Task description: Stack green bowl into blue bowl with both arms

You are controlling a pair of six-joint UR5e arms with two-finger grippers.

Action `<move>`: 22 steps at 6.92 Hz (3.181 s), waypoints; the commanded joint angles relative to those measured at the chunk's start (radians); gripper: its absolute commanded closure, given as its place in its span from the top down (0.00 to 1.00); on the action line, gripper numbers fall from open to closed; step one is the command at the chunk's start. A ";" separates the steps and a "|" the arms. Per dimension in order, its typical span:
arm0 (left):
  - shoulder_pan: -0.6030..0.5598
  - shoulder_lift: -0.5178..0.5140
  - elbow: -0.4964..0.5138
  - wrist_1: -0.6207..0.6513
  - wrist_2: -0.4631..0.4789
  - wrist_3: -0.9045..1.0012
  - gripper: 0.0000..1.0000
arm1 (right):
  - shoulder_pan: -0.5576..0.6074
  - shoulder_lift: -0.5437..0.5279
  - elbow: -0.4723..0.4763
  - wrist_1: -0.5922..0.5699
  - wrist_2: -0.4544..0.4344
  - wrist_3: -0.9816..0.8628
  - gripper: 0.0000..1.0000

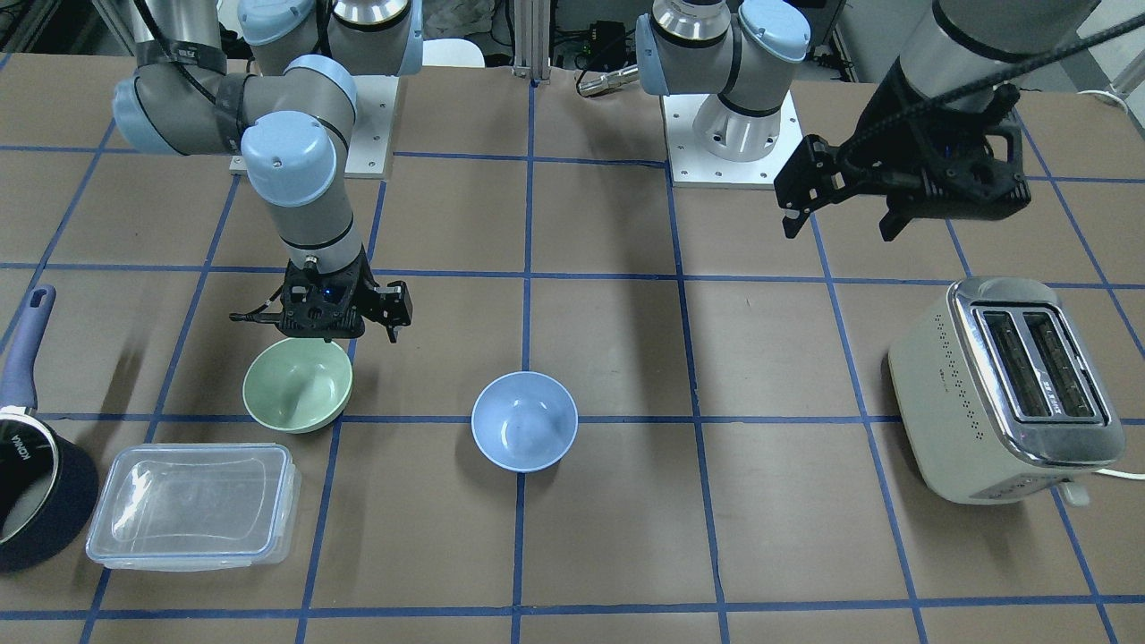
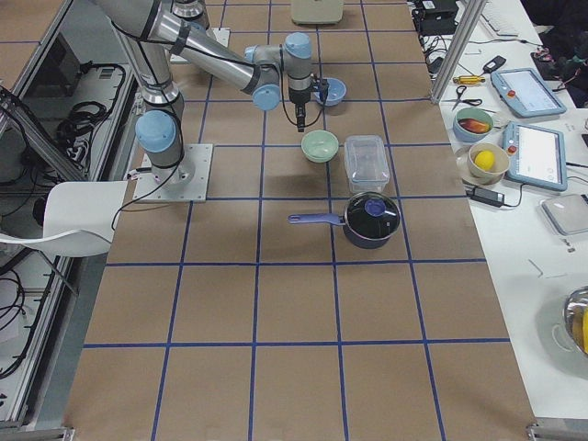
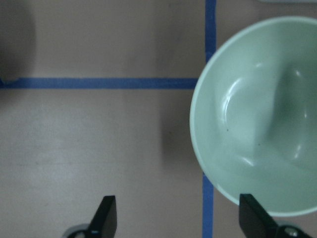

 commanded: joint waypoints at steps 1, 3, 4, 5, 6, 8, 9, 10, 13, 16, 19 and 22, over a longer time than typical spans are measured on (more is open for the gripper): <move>-0.005 0.019 -0.023 0.001 0.004 -0.021 1.00 | 0.006 0.054 -0.056 -0.029 -0.003 -0.016 0.86; -0.001 0.006 -0.031 0.157 0.007 -0.015 1.00 | 0.004 0.083 -0.056 -0.065 -0.033 -0.059 0.85; -0.001 0.002 -0.042 0.180 0.005 -0.021 1.00 | 0.004 0.095 -0.049 -0.064 -0.062 -0.061 0.79; -0.002 0.021 -0.063 0.182 0.005 -0.021 1.00 | 0.003 0.104 -0.047 -0.049 -0.075 -0.061 0.60; -0.002 0.027 -0.083 0.188 0.002 -0.022 1.00 | 0.003 0.104 -0.049 -0.045 -0.072 -0.062 0.20; -0.002 0.025 -0.087 0.193 0.001 -0.024 1.00 | 0.003 0.103 -0.050 -0.053 -0.070 -0.061 0.00; -0.004 0.025 -0.084 0.185 -0.006 -0.024 1.00 | 0.004 0.103 -0.052 -0.058 -0.070 -0.059 0.00; -0.007 0.016 -0.080 0.183 -0.006 -0.025 1.00 | 0.010 0.095 -0.059 -0.064 -0.069 -0.042 0.00; -0.008 0.021 -0.083 0.177 -0.007 -0.041 1.00 | 0.180 0.107 -0.314 0.154 -0.073 0.133 0.00; -0.008 0.022 -0.088 0.176 -0.010 -0.042 1.00 | 0.384 0.262 -0.559 0.231 -0.066 0.367 0.00; -0.008 0.028 -0.087 0.176 -0.010 -0.042 1.00 | 0.400 0.322 -0.572 0.222 0.020 0.364 0.00; -0.008 0.028 -0.088 0.176 -0.009 -0.041 1.00 | 0.394 0.328 -0.575 0.222 0.017 0.360 0.99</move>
